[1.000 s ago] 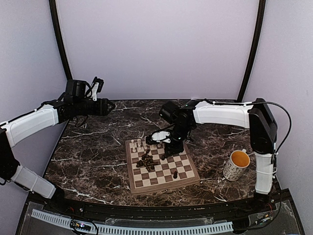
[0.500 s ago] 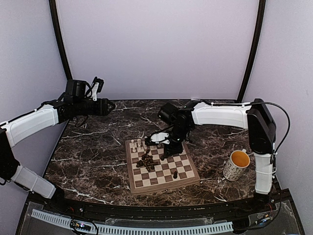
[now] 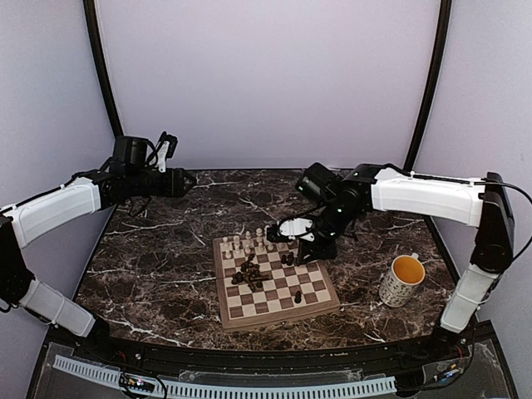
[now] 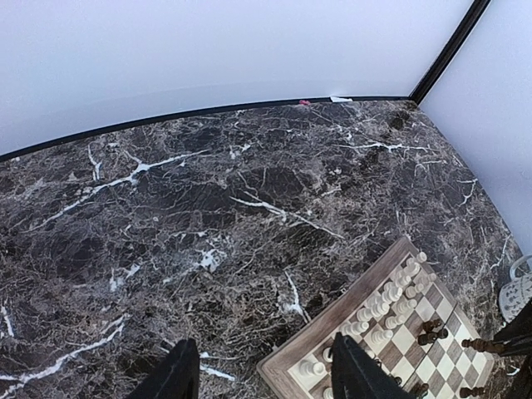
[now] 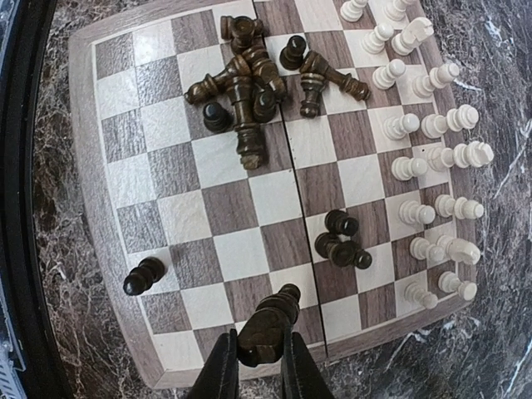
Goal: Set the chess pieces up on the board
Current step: Pass from the right arm to the left
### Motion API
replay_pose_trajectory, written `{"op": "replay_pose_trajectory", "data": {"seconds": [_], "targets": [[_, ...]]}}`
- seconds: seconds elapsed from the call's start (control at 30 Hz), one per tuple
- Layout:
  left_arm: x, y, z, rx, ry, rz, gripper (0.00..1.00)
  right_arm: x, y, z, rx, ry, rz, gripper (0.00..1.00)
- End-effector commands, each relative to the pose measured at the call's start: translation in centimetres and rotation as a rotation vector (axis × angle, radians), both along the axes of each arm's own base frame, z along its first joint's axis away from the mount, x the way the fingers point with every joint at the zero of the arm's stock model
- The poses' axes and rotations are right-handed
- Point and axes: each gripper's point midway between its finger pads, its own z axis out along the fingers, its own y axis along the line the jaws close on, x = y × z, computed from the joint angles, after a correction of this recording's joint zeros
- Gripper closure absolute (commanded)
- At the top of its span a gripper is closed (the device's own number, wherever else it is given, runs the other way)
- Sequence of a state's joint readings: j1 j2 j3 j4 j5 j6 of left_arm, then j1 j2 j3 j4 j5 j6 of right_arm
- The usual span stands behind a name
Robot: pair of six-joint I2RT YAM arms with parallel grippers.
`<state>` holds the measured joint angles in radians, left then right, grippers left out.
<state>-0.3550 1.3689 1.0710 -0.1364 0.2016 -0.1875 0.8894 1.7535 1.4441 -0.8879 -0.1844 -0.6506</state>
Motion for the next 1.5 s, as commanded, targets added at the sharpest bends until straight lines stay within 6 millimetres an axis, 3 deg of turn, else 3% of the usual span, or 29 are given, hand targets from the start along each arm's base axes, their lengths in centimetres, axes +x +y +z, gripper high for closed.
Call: {"op": "replay_pose_trajectory", "data": {"seconds": [0.0,0.13,0.37,0.53,0.6,0.63,0.67,0.7,0.73,0.77,0.8,0.83,0.87,0.9,1.03,1.07,1.1,1.13,1.17,1.2,1.23,1.47], "targets": [[0.2,0.4,0.0,0.005,-0.002,0.011,0.44,-2.1,-1.7,-0.6,-0.006,0.037,0.015,0.88],[0.4,0.7,-0.1,0.016,-0.005,0.019,0.43,-4.1,-2.9,-1.1,0.01,0.087,0.031,0.88],[0.6,0.8,-0.5,0.026,0.003,0.025,0.43,-6.0,-3.6,-1.9,0.022,0.146,0.057,0.87],[0.4,0.2,-0.3,0.009,-0.007,-0.018,0.44,-6.8,-3.6,-0.5,0.044,0.18,0.077,0.87],[-0.4,-1.6,1.0,-0.054,-0.048,-0.123,0.47,-6.8,-3.5,0.9,0.053,0.184,0.077,0.87],[-1.8,-3.0,1.4,-0.105,-0.055,-0.222,0.51,-6.5,-3.4,2.1,0.076,0.183,0.073,0.87],[-2.2,-3.9,2.8,-0.144,-0.121,-0.279,0.52,-6.2,-3.2,3.4,0.107,0.186,0.064,0.87],[-4.0,-4.9,3.0,-0.18,-0.14,-0.365,0.53,-5.7,-3.0,4.8,0.151,0.191,0.051,0.87],[-4.5,-5.6,4.5,-0.203,-0.221,-0.408,0.53,-4.9,-2.9,6.3,0.203,0.196,0.026,0.88],[-6.4,-6.6,4.2,-0.211,-0.246,-0.473,0.53,-4.3,-2.6,8.0,0.269,0.216,0.011,0.88],[-7.0,-7.2,5.6,-0.226,-0.334,-0.503,0.53,-3.5,-2.6,9.6,0.327,0.223,-0.009,0.88],[-8.8,-8.2,4.9,-0.239,-0.344,-0.54,0.52,-2.7,-2.6,11.0,0.38,0.233,-0.026,0.88],[-9.5,-8.9,6.3,-0.269,-0.424,-0.558,0.51,-2.0,-2.7,12.5,0.439,0.241,-0.037,0.88],[-11.1,-10.2,5.9,-0.286,-0.435,-0.594,0.51,-1.4,-2.8,13.6,0.489,0.253,-0.048,0.89],[-14.1,-14.1,7.2,-0.404,-0.535,-0.667,0.48,0.0,-2.9,17.1,0.639,0.277,-0.056,0.89],[-13.9,-14.7,5.9,-0.413,-0.511,-0.647,0.47,0.2,-2.9,17.8,0.661,0.282,-0.053,0.89],[-14.9,-15.6,7.1,-0.461,-0.572,-0.671,0.47,0.1,-2.8,18.4,0.675,0.292,-0.047,0.89],[-15.2,-16.8,5.7,-0.475,-0.54,-0.685,0.46,0.0,-2.7,19.0,0.688,0.299,-0.038,0.89],[-15.6,-17.1,6.9,-0.519,-0.599,-0.694,0.46,-0.1,-2.6,19.5,0.701,0.305,-0.03,0.89],[-15.8,-18.3,5.8,-0.539,-0.564,-0.717,0.46,-0.3,-2.6,19.9,0.713,0.312,-0.024,0.89],[-16.1,-18.6,6.6,-0.579,-0.607,-0.733,0.46,-0.4,-2.5,20.3,0.723,0.314,-0.018,0.88],[-16.7,-23.6,5.3,-0.648,-0.56,-0.839,0.48,-0.8,-2.8,20.4,0.726,0.319,-0.022,0.88]]}}
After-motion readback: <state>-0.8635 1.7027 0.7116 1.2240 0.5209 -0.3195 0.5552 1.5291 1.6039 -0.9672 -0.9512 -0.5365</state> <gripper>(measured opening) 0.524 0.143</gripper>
